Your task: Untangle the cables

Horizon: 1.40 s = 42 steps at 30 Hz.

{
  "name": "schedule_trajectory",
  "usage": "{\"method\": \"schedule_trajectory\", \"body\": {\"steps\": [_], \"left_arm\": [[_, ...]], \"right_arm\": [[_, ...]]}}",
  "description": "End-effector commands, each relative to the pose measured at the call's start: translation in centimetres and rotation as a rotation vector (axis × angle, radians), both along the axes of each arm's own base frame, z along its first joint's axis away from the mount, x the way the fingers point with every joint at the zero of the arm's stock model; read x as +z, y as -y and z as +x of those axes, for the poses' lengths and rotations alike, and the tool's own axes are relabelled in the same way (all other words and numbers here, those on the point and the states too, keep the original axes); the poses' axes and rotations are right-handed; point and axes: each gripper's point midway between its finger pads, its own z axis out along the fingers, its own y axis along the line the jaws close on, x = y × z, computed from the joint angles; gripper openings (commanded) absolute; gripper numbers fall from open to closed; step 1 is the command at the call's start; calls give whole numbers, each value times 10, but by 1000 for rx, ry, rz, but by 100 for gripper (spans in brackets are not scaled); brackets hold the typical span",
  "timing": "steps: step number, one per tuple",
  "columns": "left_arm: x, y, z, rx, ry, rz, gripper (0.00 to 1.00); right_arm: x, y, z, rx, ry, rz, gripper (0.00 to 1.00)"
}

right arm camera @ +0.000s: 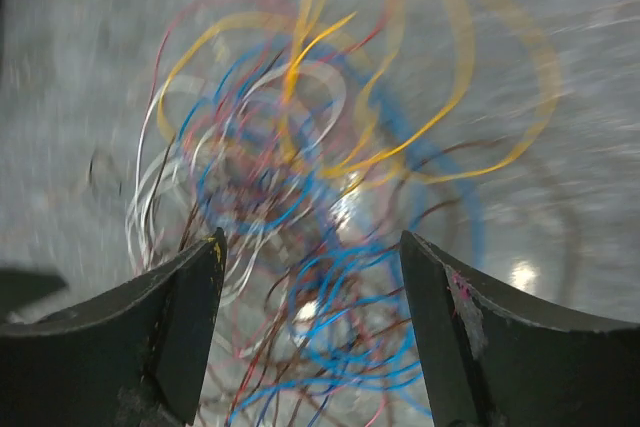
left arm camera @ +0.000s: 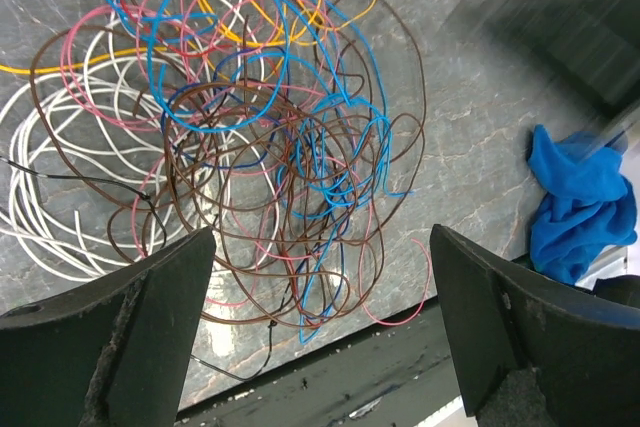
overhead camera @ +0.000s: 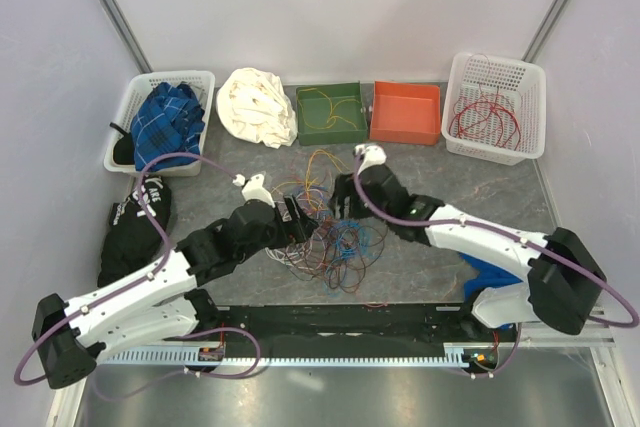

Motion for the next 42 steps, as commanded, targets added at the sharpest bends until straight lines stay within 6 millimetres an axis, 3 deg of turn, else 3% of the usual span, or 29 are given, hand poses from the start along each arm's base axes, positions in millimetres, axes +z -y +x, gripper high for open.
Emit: {"method": "schedule_trajectory", "body": {"steps": [1, 6, 14, 18, 20, 21, 23, 24, 26, 30, 34, 35, 37, 38, 41, 42], "left_arm": [[15, -7, 5, 12, 103, -51, 93], [16, -11, -2, 14, 110, -101, 91], [-9, -14, -13, 3, 50, -104, 90], [-16, -14, -15, 5, 33, -101, 89], [-15, -15, -14, 8, 36, -98, 89], [-15, -15, -14, 4, 40, -97, 89], [-11, -17, -12, 12, 54, -96, 89], [-9, -17, -12, 11, 61, -93, 89], [-6, -22, -9, 31, 78, -85, 89], [7, -30, -3, 75, 134, -96, 89], [18, -37, 4, 116, 182, -107, 89], [20, -37, 4, 119, 189, -109, 89], [22, -38, 5, 124, 197, -111, 88], [23, -38, 5, 123, 200, -113, 88], [22, -38, 5, 121, 197, -109, 88], [21, -38, 5, 123, 195, -107, 88]], "right_arm": [[-16, -27, -12, 68, 92, -69, 78], [-41, -33, -11, 89, 83, -90, 77], [-82, -40, 6, 86, 74, -199, 77], [-103, -49, 14, 94, 52, -233, 72], [-102, -56, 17, 107, 53, -226, 62], [-102, -59, 17, 110, 52, -218, 44], [-97, -65, 19, 119, 59, -189, 23], [-93, -68, 18, 128, 63, -178, 8], [-79, -72, 15, 139, 88, -141, 0], [-25, -100, -5, 258, 204, -6, 0], [16, -112, -7, 288, 294, 45, 0], [28, -116, -4, 286, 311, 48, 9], [24, -114, -1, 293, 299, -13, 26], [30, -115, 2, 287, 304, -16, 45], [27, -103, 1, 252, 298, -45, 64], [37, -98, -1, 239, 310, -29, 66]]}}
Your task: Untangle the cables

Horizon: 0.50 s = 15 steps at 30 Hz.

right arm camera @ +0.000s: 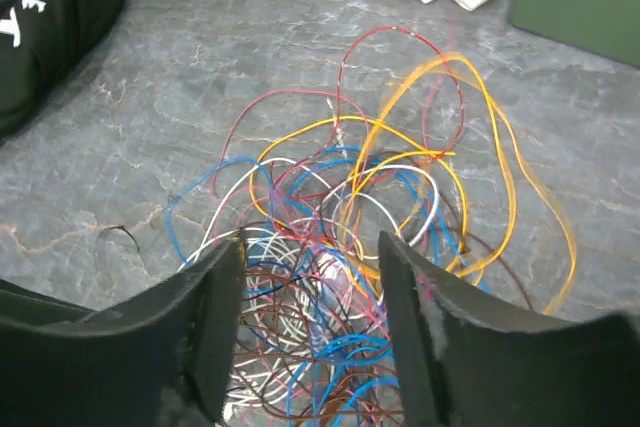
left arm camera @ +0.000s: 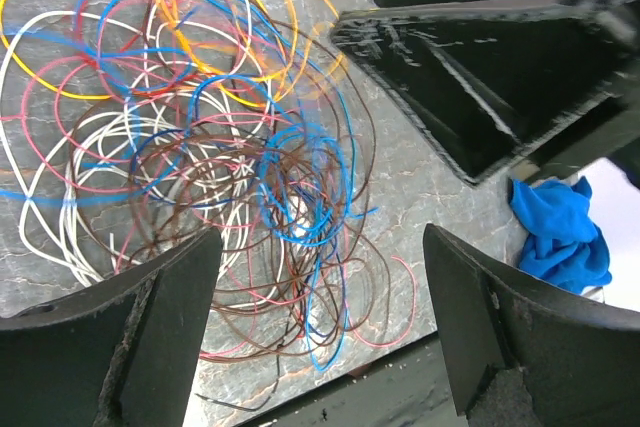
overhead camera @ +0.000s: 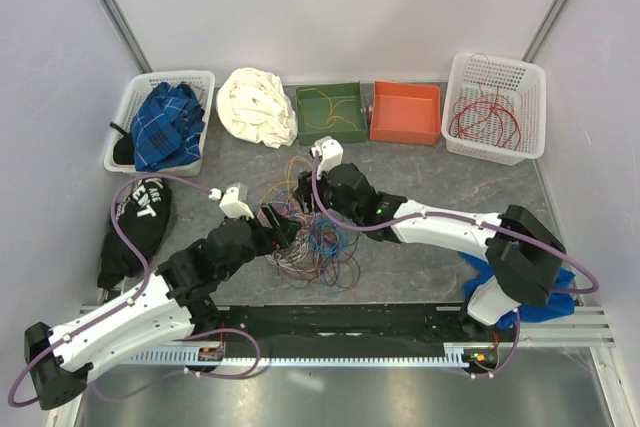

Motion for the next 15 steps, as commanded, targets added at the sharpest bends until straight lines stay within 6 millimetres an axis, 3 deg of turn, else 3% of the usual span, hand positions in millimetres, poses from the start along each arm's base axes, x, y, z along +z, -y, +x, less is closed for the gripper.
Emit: {"method": "schedule_trajectory", "body": {"steps": [1, 3, 4, 5, 7, 8, 9, 11, 12, 15], "left_arm": [[17, -1, 8, 23, 56, -11, 88], [17, -1, 8, 25, 57, -11, 88], [17, -1, 9, 24, 57, -7, 88], [17, -2, 9, 24, 58, -3, 88], [18, 0, 9, 18, 59, -2, 88], [17, 0, 10, 18, 58, 5, 88], [16, 1, 9, 15, 58, 4, 88], [12, 2, 9, 13, 49, 12, 88], [9, 2, 10, 13, 43, 17, 88], [3, 7, 9, 1, 29, 13, 88]], "right_arm": [[17, 20, -3, -43, 35, -10, 68], [31, 35, -9, -76, 61, 3, 70], [25, 43, -14, -79, 53, -11, 70], [36, 50, -20, -76, 67, 12, 70], [21, 63, -35, -64, 44, -20, 69], [25, 66, -44, -54, 41, 1, 68], [5, 74, -55, -46, 10, -33, 68], [-3, 76, -74, -28, -16, -16, 66], [-22, 81, -84, -17, -41, -41, 66], [-49, 78, -109, 11, -74, -68, 65]]}}
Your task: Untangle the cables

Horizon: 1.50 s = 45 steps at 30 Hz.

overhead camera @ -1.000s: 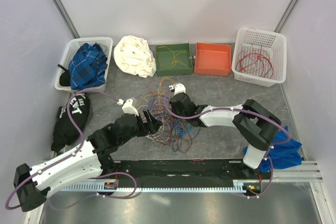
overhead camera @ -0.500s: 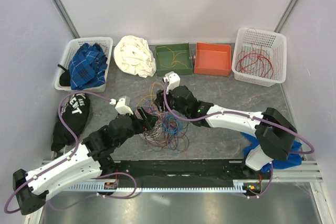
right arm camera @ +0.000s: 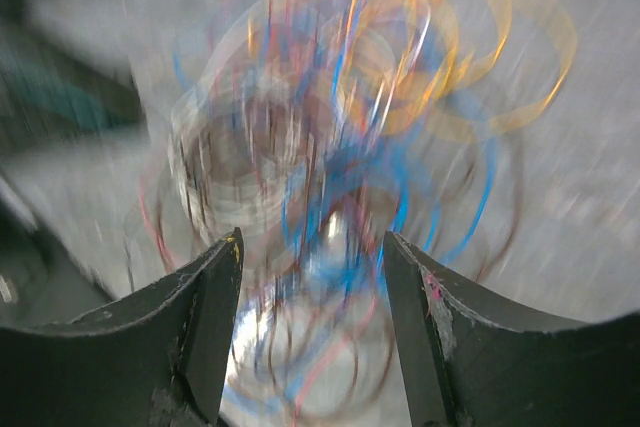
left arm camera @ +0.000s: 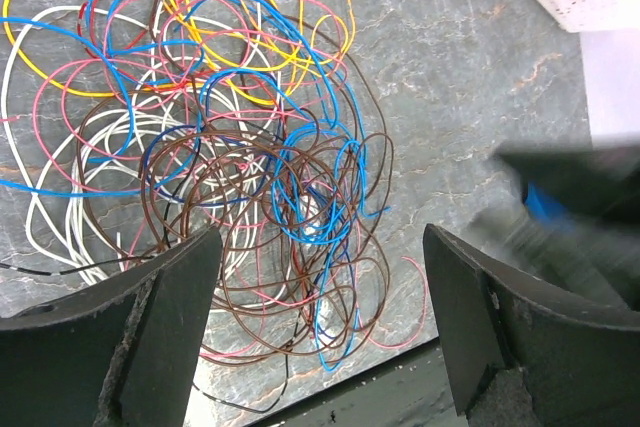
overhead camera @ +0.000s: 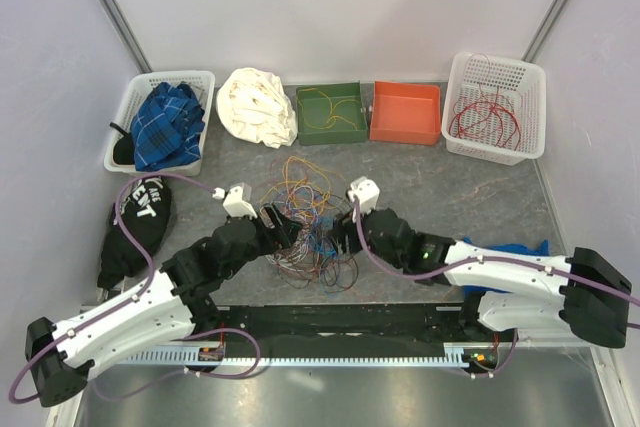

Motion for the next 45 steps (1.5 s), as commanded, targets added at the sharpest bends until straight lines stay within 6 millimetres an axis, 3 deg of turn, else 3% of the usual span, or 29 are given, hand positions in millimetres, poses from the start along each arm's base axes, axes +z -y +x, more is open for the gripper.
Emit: {"method": "schedule_trajectory", "body": {"steps": [1, 4, 12, 17, 20, 21, 25, 27, 28, 30, 35, 39, 45], "left_arm": [[10, 8, 8, -2, 39, -25, 88], [4, 12, 6, -18, 17, -17, 88], [1, 14, 3, -32, 1, -29, 88], [-2, 10, 1, -24, 1, -35, 87], [-3, 10, 1, -25, -1, -32, 88], [-4, 10, 1, -24, -3, -28, 87], [0, 9, 3, -18, 11, -27, 87], [4, 8, 4, -17, 23, -25, 87], [7, 7, 5, -11, 33, -23, 87], [14, 6, 7, -7, 54, -24, 87], [34, 2, 12, 5, 115, -17, 87], [59, 0, 16, 4, 186, -29, 88], [98, -6, 16, 0, 326, -97, 88]], "right_arm": [[-58, 4, -36, 22, -88, -91, 65], [-80, -3, -50, 44, -111, -123, 65], [-90, -40, -62, 103, -96, -130, 66], [-117, -47, -64, 111, -121, -202, 66], [-122, -49, -64, 107, -128, -215, 44], [-122, -47, -63, 102, -125, -215, 29], [-81, -39, -55, 70, -55, -175, 7], [-39, -38, -50, 58, 7, -116, 0], [-29, -33, -49, 51, 20, -116, 0], [16, -29, -49, 51, 75, -35, 0], [89, -15, -49, 42, 138, 82, 0], [118, -3, -51, 42, 159, 109, 0], [137, 12, -50, 12, 181, 138, 0]]}}
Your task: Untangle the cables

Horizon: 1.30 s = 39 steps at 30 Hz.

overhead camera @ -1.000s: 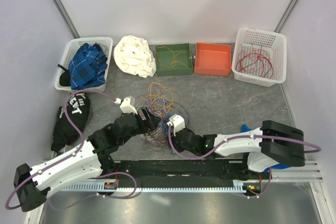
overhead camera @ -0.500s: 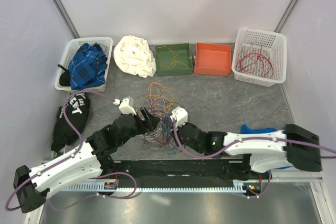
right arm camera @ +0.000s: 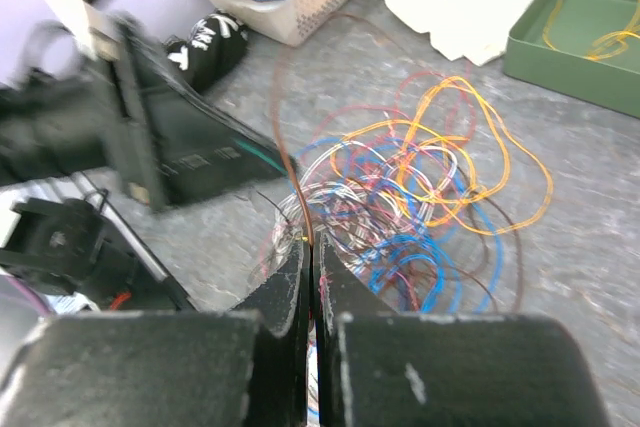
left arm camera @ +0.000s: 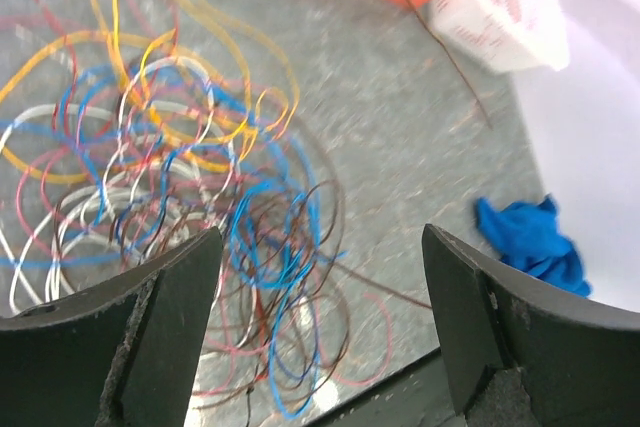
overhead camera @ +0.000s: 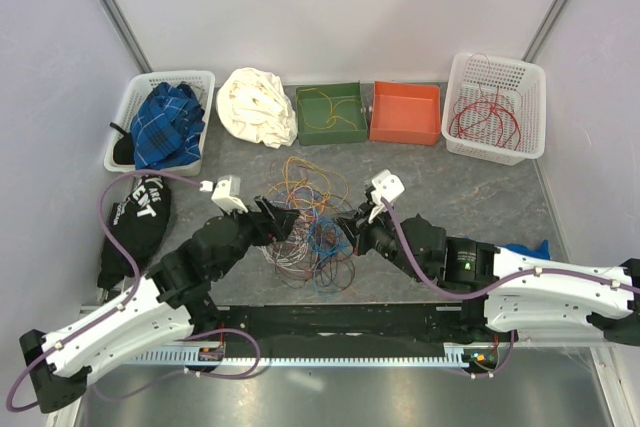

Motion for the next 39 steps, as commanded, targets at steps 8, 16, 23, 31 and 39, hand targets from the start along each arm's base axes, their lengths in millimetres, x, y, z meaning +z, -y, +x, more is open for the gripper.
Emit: {"method": "schedule_trajectory", "body": {"steps": [8, 16, 23, 31, 39], "left_arm": [[70, -3, -3, -63, 370, -152, 85], [56, 62, -25, -380, 461, -163, 76], [52, 72, -27, -376, 592, -87, 79], [40, 96, -10, -371, 597, -35, 79], [43, 101, 16, -272, 581, 26, 41]], "right_arm": [[51, 27, 0, -39, 51, 71, 0], [79, 28, 2, -58, 48, 111, 0], [97, 31, 6, -99, 22, 109, 0], [109, 25, 3, -73, 20, 126, 0], [116, 28, 0, -61, 18, 146, 0]]}}
